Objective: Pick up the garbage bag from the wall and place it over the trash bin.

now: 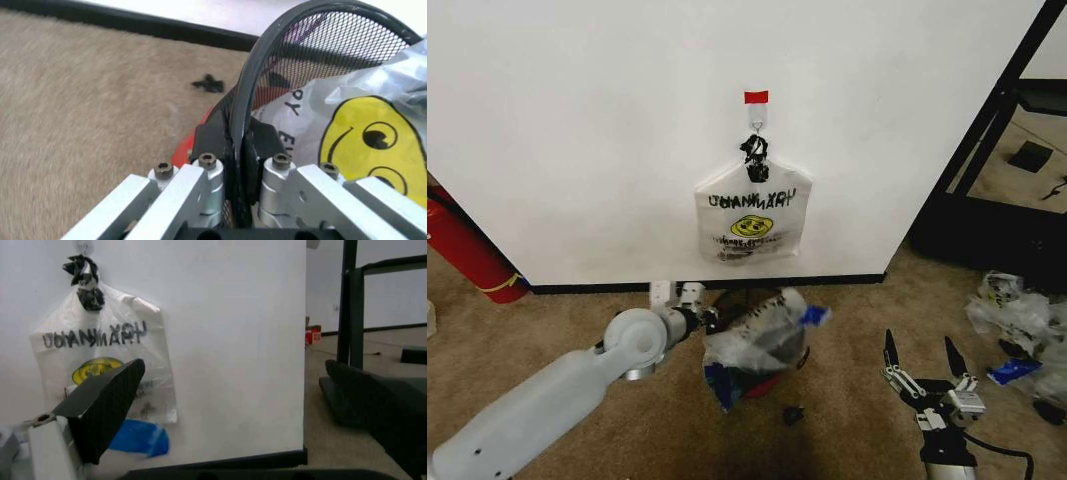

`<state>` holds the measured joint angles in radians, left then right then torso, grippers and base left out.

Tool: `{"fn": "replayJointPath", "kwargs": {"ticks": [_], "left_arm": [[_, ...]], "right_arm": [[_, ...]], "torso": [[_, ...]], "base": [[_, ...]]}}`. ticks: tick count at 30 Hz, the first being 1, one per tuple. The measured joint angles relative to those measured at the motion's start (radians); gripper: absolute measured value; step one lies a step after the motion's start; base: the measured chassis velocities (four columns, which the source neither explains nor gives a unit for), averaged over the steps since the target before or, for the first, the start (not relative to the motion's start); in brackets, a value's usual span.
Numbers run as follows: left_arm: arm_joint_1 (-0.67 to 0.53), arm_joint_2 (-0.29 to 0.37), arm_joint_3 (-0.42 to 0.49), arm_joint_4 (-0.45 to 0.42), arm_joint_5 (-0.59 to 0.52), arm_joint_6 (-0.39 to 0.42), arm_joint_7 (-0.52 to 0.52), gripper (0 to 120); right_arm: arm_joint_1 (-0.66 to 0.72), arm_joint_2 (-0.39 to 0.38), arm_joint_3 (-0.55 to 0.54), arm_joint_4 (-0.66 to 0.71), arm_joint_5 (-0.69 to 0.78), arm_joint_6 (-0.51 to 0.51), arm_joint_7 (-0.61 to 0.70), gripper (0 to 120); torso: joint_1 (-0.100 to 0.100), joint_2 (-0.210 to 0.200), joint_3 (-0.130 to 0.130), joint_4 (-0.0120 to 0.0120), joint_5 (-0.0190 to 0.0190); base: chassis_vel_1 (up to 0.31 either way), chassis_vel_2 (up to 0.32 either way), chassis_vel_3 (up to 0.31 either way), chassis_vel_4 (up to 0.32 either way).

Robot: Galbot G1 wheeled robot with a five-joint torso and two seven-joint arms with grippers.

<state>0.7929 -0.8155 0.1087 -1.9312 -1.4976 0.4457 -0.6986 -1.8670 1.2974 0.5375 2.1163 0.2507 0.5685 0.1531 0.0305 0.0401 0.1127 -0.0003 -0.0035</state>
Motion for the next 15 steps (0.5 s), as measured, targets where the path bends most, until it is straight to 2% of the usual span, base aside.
{"fn": "replayJointPath", "kwargs": {"ticks": [1, 3, 5, 9, 13, 15], "left_arm": [[0.000, 0.000, 0.000, 0.000, 0.000, 0.000, 0.000, 2], [0.074, -0.053, -0.073, -0.003, 0.003, -0.032, -0.046, 2], [0.117, -0.089, -0.109, -0.013, 0.017, -0.052, -0.068, 2], [0.148, -0.114, -0.125, -0.019, 0.047, -0.075, -0.075, 2], [0.251, -0.233, -0.193, -0.043, 0.132, -0.146, -0.091, 2], [0.259, -0.247, -0.198, -0.044, 0.146, -0.153, -0.096, 2]], "right_arm": [[0.000, 0.000, 0.000, 0.000, 0.000, 0.000, 0.000, 100], [0.005, 0.000, -0.005, -0.004, -0.004, -0.009, 0.003, 100], [0.007, -0.001, -0.006, -0.007, -0.005, -0.013, 0.005, 100], [0.008, -0.004, -0.006, -0.009, -0.005, -0.017, 0.007, 100], [0.016, -0.003, -0.011, -0.014, -0.009, -0.029, 0.011, 100], [0.016, -0.003, -0.012, -0.016, -0.010, -0.030, 0.012, 100]], "torso": [[0.000, 0.000, 0.000, 0.0000, 0.0000], [0.000, 0.000, 0.000, -0.0004, -0.0002], [0.000, 0.000, 0.000, -0.0006, -0.0002], [0.000, 0.000, 0.000, -0.0006, -0.0001], [0.000, 0.000, 0.000, -0.0007, -0.0003], [0.000, 0.000, 0.000, -0.0005, -0.0002]], "base": [[0.000, 0.000, 0.000, 0.000], [0.000, 0.000, 0.000, 0.000], [0.000, 0.000, 0.000, 0.000], [0.000, 0.000, 0.000, 0.000], [0.000, 0.000, 0.000, 0.000], [0.000, 0.000, 0.000, 0.000]]}}
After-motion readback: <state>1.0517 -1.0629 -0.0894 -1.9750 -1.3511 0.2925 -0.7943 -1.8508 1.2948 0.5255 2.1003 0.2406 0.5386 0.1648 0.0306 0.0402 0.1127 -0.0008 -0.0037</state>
